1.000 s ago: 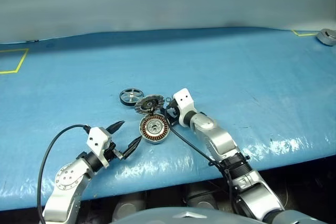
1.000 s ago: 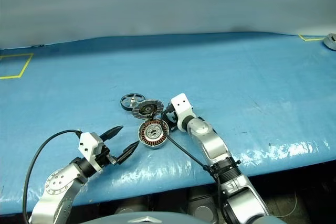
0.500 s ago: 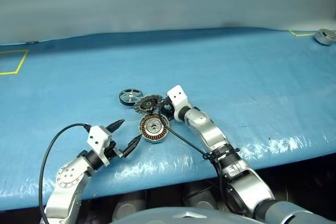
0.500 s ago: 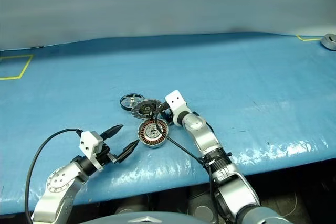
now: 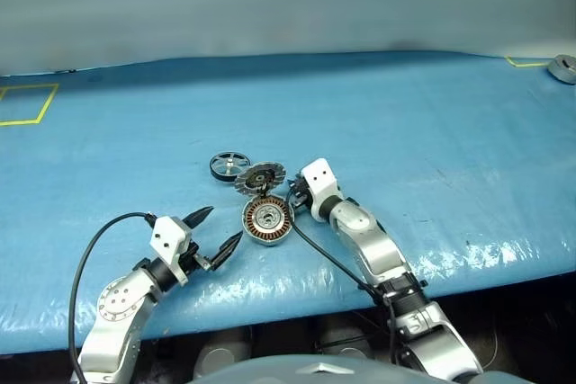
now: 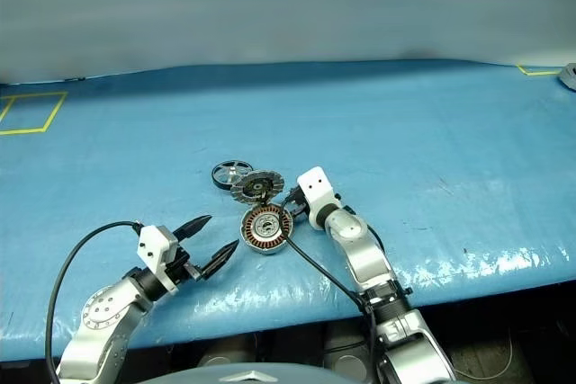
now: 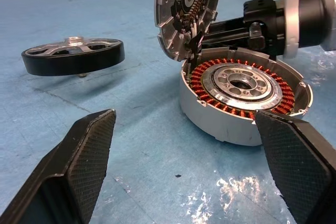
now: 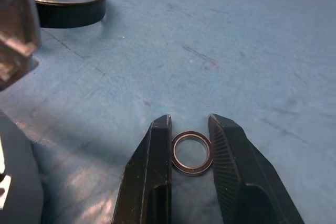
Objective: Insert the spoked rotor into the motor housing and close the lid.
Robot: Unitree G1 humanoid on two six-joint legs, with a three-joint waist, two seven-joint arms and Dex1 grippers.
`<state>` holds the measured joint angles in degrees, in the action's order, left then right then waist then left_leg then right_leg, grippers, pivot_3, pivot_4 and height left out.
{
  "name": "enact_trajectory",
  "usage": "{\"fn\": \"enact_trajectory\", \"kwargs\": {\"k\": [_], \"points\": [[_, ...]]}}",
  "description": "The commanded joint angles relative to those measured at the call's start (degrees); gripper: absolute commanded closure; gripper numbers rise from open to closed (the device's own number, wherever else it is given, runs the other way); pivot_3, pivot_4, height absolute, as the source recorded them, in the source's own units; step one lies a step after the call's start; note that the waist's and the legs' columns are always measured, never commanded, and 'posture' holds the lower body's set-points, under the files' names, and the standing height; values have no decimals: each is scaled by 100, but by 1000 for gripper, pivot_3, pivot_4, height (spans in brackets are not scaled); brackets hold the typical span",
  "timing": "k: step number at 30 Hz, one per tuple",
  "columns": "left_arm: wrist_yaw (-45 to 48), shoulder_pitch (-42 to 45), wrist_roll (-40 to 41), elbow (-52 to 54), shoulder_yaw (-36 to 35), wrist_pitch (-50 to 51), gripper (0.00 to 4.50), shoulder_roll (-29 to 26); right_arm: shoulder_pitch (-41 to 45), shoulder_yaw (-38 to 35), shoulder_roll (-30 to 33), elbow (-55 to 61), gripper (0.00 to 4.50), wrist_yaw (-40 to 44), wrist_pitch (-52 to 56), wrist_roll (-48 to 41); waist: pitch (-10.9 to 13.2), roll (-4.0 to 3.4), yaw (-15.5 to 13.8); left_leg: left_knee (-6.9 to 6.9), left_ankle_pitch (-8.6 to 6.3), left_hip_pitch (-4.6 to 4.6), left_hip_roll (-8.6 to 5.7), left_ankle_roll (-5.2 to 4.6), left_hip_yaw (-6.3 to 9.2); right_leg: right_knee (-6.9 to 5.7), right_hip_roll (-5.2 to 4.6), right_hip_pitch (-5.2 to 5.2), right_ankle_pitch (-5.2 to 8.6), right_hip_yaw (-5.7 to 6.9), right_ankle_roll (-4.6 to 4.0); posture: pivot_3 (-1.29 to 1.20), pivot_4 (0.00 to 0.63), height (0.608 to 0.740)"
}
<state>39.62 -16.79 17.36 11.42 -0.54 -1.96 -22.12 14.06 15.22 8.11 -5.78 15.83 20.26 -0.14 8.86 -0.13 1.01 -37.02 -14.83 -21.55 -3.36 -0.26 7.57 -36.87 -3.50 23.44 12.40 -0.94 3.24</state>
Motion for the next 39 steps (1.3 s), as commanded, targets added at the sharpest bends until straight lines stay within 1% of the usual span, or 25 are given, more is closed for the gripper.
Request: {"fn": "enact_trajectory", "kwargs": {"k": [1, 3, 7, 10, 14, 17, 19, 21, 24, 30, 34, 39], "points": [[-14, 16, 29, 171, -10, -31, 0, -1, -746, -95, 283, 649, 3832, -54, 563, 124, -2, 2, -21, -1, -1, -1, 0, -1, 0, 1, -1, -1, 1, 1, 1, 0, 150, 740], [-34, 46, 32, 234, 7, 27, 0, -5, -1146, -138, 435, 1094, 3832, -88, 701, 169, -4, 2, -24, -1, -1, 0, 0, -1, -1, 1, -1, -2, 12, 1, 18, 0, 150, 740], [-72, 100, 36, 306, 32, 107, 0, -13, -1541, -113, 660, 1681, 3832, -118, 873, 284, -13, 9, -34, -6, 0, 0, 3, 0, -2, 1, -1, -3, 21, 2, 26, 0, 150, 740], [-104, 200, 27, 377, 67, 195, 0, -23, -1811, -189, 936, 2804, 3832, -13, 1065, 318, -14, 11, -49, -13, 2, -2, 2, -1, 0, 1, -3, -2, 26, 3, 19, 0, 150, 740], [-125, 259, 30, 441, 92, 289, 0, -23, -1639, -202, 1162, 3924, 3832, 244, 1506, 145, -1, 8, -1, -13, 3, -14, 2, -2, -9, -1, -2, 5, 19, -4, 31, 0, 150, 740], [-142, 272, 31, 494, 110, 345, 0, -17, -1439, -134, 1184, 4381, 3832, 481, 1824, -88, 0, 11, 21, -7, 4, -13, 11, 1, -11, -2, 2, 10, 16, -6, 34, 0, 150, 740], [-163, 272, 24, 546, 137, 383, 0, -7, -1246, 96, 1189, 4579, 3832, 721, 2010, -260, 1, 13, 14, -3, 4, -13, 11, 1, -5, -2, 2, 9, 17, 1, 34, 0, 150, 740], [-174, 260, 32, 611, 160, 419, 0, 3, -1122, 279, 1116, 4560, 3832, 822, 2127, -384, 3, 16, 9, -2, 3, -14, 10, 1, -3, 1, 1, 9, 18, 4, 33, 0, 150, 740], [-209, 224, 10, 702, 193, 437, 0, 0, -926, 614, 965, 4189, 3832, 744, 2077, -273, 5, 20, -4, -2, 1, -16, 5, -2, -3, 4, -3, 8, 17, 4, 31, 0, 150, 740], [-381, 108, -211, 804, 252, 210, 0, 52, -604, 1020, 556, 3398, 3832, 692, 1826, -199, 7, 20, -18, -3, 2, -15, 7, 0, -3, 3, -2, 10, 17, 4, 31, 0, 150, 740], [-311, -17, -335, 698, 351, -49, 0, 56, -492, 1142, 369, 2984, 3832, 703, 1621, -194, 7, 19, -21, -1, 2, -15, 6, 1, -4, 3, -2, 11, 14, 3, 26, 0, 150, 740], [-64, -124, -378, 410, 442, -413, 0, 8, -427, 1188, 228, 2732, 3832, 723, 1493, -210, 8, 19, -21, -2, 2, -15, 5, 1, -4, 3, -2, 11, 13, 3, 25, 0, 150, 740]]}}
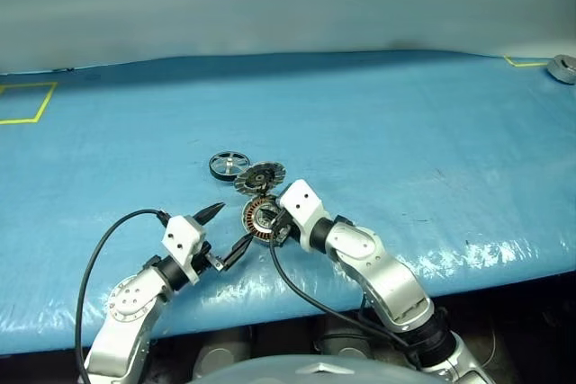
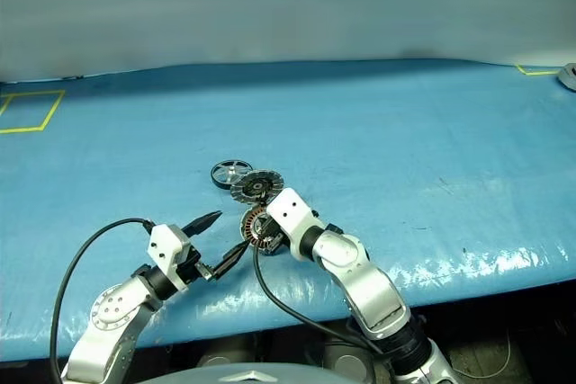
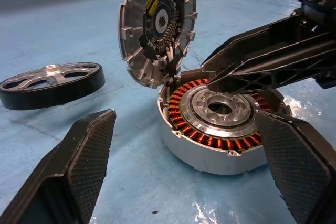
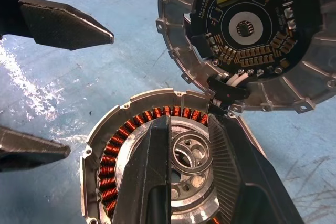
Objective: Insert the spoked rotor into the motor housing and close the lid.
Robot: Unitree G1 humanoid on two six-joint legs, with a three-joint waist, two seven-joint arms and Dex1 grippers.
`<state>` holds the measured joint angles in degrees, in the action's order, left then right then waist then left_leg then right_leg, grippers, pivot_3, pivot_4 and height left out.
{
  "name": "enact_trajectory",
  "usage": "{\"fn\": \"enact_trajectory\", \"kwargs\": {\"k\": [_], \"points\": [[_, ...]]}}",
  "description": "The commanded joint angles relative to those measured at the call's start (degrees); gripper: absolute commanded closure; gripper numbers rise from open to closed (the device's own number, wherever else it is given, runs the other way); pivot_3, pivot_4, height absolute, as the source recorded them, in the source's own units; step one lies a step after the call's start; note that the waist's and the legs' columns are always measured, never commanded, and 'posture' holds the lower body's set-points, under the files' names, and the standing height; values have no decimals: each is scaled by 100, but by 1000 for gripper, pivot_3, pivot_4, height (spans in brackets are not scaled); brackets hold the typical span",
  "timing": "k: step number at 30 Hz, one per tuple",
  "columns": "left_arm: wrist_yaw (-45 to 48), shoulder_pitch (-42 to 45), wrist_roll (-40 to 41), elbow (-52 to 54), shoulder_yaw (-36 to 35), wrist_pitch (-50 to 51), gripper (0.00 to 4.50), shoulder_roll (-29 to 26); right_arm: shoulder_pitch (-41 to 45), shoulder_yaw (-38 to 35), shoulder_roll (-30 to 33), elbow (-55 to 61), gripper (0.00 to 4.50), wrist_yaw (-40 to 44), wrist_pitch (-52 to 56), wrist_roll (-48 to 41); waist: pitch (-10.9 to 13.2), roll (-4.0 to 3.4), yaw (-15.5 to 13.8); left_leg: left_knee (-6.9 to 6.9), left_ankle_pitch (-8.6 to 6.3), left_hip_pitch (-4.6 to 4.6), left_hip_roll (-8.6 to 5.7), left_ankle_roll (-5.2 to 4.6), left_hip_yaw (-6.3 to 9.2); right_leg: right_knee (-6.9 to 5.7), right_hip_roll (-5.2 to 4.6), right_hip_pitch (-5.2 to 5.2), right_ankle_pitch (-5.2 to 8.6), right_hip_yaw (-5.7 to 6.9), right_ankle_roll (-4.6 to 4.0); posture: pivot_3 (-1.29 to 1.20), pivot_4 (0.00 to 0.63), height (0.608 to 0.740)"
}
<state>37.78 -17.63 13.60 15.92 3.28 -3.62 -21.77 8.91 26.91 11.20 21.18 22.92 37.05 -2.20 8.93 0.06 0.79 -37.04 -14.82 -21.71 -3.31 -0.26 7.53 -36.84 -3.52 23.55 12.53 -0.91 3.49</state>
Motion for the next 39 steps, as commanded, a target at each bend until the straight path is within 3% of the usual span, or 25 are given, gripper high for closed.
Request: {"fn": "enact_trajectory", "kwargs": {"k": [1, 11, 31, 32, 36, 39], "points": [[124, -45, 4, -90, 60, -322, 0, 5, 99, 25, -96, -12, 3832, 20, -213, 0, 0, 0, 2, -1, 0, 0, 0, 0, 1, -1, 0, 0, 1, 1, 1, 0, 150, 740], [175, -137, 89, -629, 58, -986, 0, 343, 10, 112, -99, -198, 3832, 77, -305, 11, 0, -1, 6, 0, 0, 0, 1, 0, 1, -1, 1, 1, -1, 1, -1, 0, 150, 740], [288, -71, 67, -1087, 57, -1264, 0, 370, -114, 33, -84, -282, 3832, -61, -288, 62, 0, -1, 6, -4, 0, 2, 0, 0, 1, -4, 1, -2, 1, 2, 6, 0, 150, 740], [286, -69, 65, -1087, 58, -1261, 0, 372, -117, 23, -93, -278, 3094, -79, -295, 61, 0, -1, 5, -4, 0, 2, 0, 0, 1, -4, 1, -2, 1, 2, 6, 0, 150, 740], [273, -76, 60, -1087, 54, -1259, 0, 381, -107, -8, -56, -56, 1858, -67, -236, 24, 0, -1, 5, -4, 0, 2, 0, 0, 1, -4, 1, -2, 0, 2, 4, 0, 150, 740], [265, -87, 64, -1092, 38, -1266, 0, 380, -84, -76, -12, 358, 1858, 21, -40, -108, 0, -1, 4, -4, 0, 2, 0, 0, 1, -4, 1, -2, 0, 1, 4, 0, 150, 740]]}}
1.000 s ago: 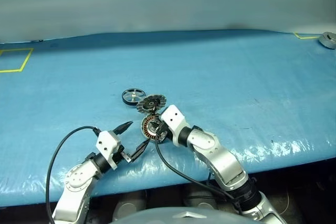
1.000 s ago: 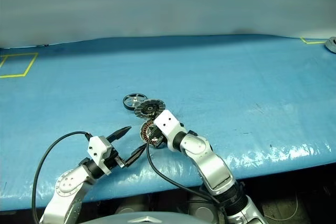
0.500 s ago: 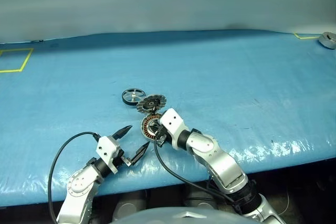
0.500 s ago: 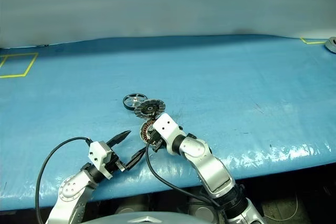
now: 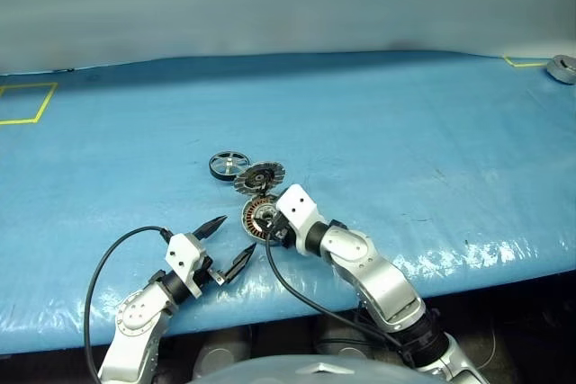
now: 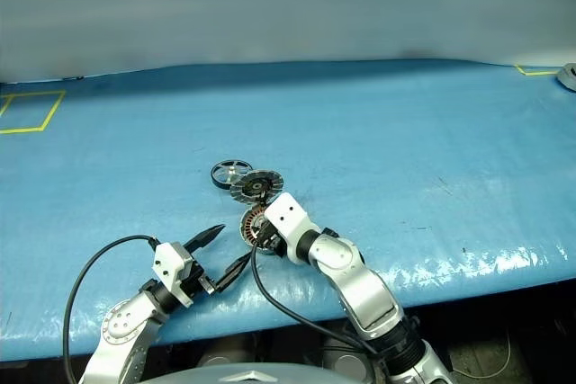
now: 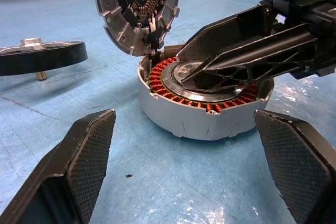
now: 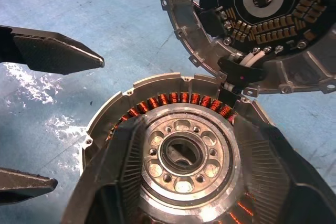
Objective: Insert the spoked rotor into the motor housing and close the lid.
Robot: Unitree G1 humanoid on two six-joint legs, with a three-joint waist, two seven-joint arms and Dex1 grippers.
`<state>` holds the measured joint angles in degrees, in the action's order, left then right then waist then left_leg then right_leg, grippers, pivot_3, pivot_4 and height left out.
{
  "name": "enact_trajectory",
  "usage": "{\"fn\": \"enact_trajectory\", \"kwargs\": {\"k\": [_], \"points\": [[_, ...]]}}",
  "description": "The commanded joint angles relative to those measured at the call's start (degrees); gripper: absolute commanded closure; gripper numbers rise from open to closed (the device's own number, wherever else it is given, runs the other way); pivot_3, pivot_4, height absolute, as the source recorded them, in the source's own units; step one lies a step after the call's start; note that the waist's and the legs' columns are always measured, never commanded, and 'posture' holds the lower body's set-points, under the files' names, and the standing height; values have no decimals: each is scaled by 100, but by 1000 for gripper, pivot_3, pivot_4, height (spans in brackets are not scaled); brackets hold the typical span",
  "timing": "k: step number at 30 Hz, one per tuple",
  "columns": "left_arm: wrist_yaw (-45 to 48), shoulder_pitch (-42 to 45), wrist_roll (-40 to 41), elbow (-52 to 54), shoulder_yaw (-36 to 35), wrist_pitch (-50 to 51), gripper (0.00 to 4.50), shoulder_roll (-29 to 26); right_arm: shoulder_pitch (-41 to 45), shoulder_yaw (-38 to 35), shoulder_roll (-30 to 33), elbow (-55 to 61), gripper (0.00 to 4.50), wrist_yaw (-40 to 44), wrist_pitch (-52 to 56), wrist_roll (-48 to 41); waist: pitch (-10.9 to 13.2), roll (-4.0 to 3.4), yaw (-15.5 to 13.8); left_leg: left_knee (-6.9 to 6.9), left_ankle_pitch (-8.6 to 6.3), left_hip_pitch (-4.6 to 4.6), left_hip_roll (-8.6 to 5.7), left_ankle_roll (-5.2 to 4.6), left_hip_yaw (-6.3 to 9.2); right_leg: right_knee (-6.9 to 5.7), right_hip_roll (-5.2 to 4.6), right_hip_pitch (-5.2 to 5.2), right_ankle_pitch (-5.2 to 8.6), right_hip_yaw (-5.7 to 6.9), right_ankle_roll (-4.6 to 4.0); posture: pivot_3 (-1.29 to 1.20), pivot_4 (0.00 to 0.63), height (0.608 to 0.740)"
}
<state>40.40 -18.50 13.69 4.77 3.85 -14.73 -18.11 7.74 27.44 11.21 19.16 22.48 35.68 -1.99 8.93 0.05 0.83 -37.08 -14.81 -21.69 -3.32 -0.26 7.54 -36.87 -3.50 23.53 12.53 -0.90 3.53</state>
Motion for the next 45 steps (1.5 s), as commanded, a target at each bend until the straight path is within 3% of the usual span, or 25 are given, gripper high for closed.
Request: {"fn": "enact_trajectory", "kwargs": {"k": [1, 2, 5, 11, 18, 45], "points": [[3, -3, 55, 16, -25, -158, 0, 11, 49, -169, -5, 739, 1858, 74, 216, -181, 0, 0, -1, 0, 0, 0, 0, 0, 0, 0, 0, 0, 0, 0, 0, 0, 150, 740], [3, -2, 52, 6, -28, -162, 0, 9, 67, -203, -6, 889, 1858, 76, 344, -228, 0, 0, 1, 0, 0, 0, 0, 0, 1, 0, 0, 0, 0, 0, 0, 0, 150, 740], [8, 18, 51, -23, -24, -159, 0, 9, 170, -188, 56, 1161, 2477, 25, 863, -207, 0, 0, 3, 0, 0, 0, 1, 0, 1, -1, 0, 0, 1, 0, 1, 0, 150, 740], [16, 94, 41, -76, 8, -165, 0, 19, 545, 140, 293, 1376, 4482, -61, 1823, -28, 0, 0, -3, -2, 0, 0, 0, 0, 1, -1, 0, 1, 0, 1, 0, 0, 150, 740], [0, 85, 31, -57, 25, -149, 0, 24, 839, 297, 286, 1402, 4482, -113, 2375, -75, 0, 0, 3, -1, 0, 0, -1, 0, 1, 0, -1, 1, -6, 1, -10, 0, 150, 740], [-156, -18, -10, -28, 103, -142, 0, 112, 973, 532, 482, 1181, 4482, -64, 2605, -227, 0, 0, 8, -1, 0, 0, 0, 0, 2, -1, -1, 0, 0, 2, 1, 0, 150, 740]]}}
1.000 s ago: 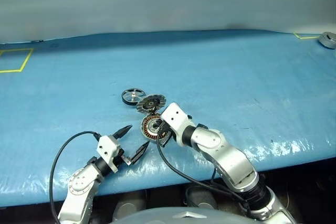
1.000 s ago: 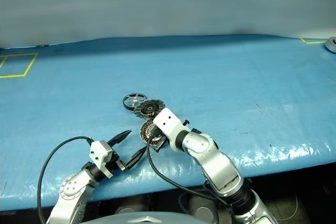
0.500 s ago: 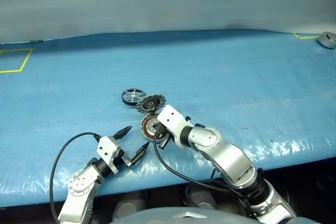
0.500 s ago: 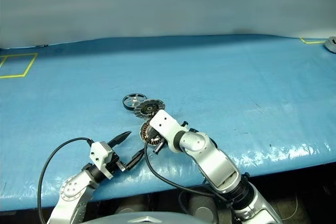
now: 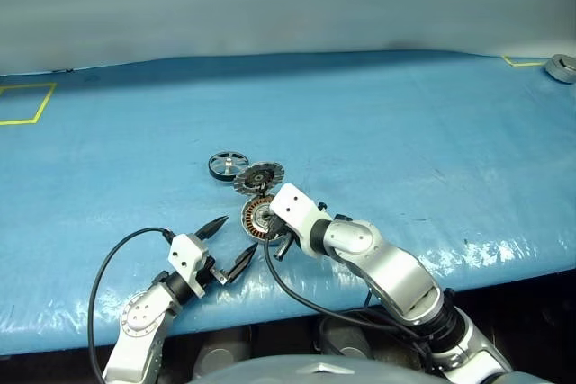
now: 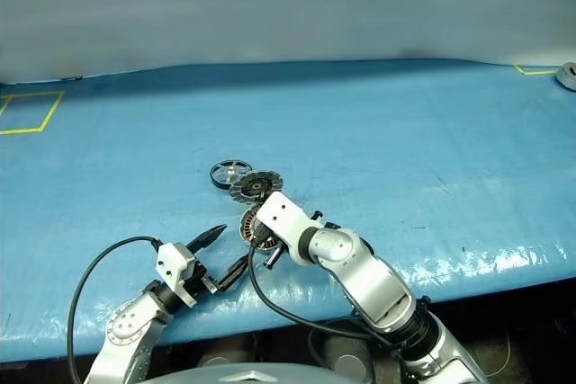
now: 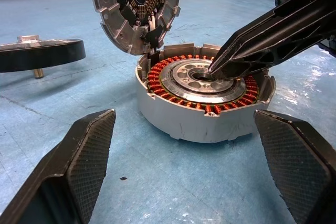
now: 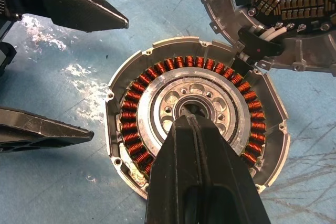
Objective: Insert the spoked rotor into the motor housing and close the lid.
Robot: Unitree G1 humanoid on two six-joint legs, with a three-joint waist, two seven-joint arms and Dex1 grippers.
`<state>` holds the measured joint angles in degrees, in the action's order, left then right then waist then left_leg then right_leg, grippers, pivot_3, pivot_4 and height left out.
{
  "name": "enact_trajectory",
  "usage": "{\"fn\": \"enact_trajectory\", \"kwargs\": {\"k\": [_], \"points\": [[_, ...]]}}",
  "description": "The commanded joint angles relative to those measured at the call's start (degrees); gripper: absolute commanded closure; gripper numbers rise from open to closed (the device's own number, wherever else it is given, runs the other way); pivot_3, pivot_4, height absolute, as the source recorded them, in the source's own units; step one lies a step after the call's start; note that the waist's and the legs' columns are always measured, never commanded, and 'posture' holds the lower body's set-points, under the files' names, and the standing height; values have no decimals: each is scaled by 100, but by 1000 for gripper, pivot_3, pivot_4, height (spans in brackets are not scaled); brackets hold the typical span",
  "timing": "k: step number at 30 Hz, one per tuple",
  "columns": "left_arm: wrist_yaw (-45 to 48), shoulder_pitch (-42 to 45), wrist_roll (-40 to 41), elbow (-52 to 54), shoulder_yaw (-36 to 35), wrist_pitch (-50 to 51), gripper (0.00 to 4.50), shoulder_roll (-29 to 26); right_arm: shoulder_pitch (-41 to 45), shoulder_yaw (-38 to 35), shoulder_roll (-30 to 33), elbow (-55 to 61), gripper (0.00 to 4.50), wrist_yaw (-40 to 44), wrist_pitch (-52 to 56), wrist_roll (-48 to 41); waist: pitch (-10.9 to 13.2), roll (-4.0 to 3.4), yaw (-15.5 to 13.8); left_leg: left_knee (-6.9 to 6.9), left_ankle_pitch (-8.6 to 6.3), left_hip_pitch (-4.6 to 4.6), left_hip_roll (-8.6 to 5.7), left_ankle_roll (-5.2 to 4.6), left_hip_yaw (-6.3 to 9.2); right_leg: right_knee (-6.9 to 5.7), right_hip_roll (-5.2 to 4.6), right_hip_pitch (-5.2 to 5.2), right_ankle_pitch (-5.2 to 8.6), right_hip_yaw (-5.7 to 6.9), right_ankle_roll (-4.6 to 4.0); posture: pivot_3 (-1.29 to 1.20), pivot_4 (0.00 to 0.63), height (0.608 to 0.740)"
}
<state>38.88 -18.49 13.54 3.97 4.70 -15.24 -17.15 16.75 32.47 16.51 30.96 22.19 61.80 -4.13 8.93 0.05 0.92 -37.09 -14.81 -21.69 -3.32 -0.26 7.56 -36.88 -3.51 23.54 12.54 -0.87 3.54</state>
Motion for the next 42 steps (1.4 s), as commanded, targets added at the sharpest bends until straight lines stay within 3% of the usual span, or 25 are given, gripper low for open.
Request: {"fn": "enact_trajectory", "kwargs": {"k": [1, 10, 16, 23, 27, 31, 37, 42], "points": [[-10, -20, 10, 54, 17, -89, 0, 16, 78, 38, -51, -7, 4482, -38, -12, -7, 0, 0, 0, 0, 0, 0, 0, 0, 1, 0, 0, 0, 0, 0, 0, 0, 150, 740], [-201, 234, 455, 469, -712, 163, 0, -290, -432, -770, 46, 761, 4482, 219, -525, -517, 0, 1, -22, 1, 0, -1, 1, 0, 6, 1, 0, 0, 2, 4, 3, 0, 150, 740], [-775, 987, 250, 677, -1180, 1708, 0, -975, -1068, -1291, 250, 872, 4482, 107, -738, -642, 1, 3, -26, -4, 1, 1, -3, 0, 11, 1, 2, -2, 2, 12, 6, 0, 150, 740], [60, 2081, 999, 564, -1083, 2819, 0, -1405, -1563, -1513, 435, 917, 4482, 100, -1256, -597, 1, 3, 7, -1, 3, 1, -3, 4, 6, -1, 3, -4, -1, 8, 6, 0, 150, 740], [576, 2913, 997, -128, -849, 3384, 0, -1608, -1897, -1640, 314, 943, 4482, 84, -2088, -619, 1, 3, 28, 0, 4, 1, -3, 7, 5, -4, 5, -3, -1, 7, 6, 0, 150, 740], [906, 3745, 685, -1038, -593, 3416, 1243, -1714, -2426, -1540, 348, 634, 4500, 109, -3666, -259, 4, 8, 32, -1, 7, 1, -5, 10, 7, -5, 10, -4, 0, 10, 7, 0, 150, 740], [1232, 4375, 246, -1726, -268, 3052, 3210, -1697, -2757, -1490, 177, 171, 4500, 41, -4374, -148, 7, 14, 78, 1, 15, 1, -5, 24, 2, -4, 9, 3, -13, -4, -10, 0, 150, 740], [1676, 5069, -113, -2573, 79, 2912, 3210, -1691, -2797, -1367, 17, -118, 4500, -53, -4496, -1, 9, 18, 33, 0, 11, 1, -6, 17, 4, -7, 10, 2, -15, -3, -15, 0, 150, 740]]}}
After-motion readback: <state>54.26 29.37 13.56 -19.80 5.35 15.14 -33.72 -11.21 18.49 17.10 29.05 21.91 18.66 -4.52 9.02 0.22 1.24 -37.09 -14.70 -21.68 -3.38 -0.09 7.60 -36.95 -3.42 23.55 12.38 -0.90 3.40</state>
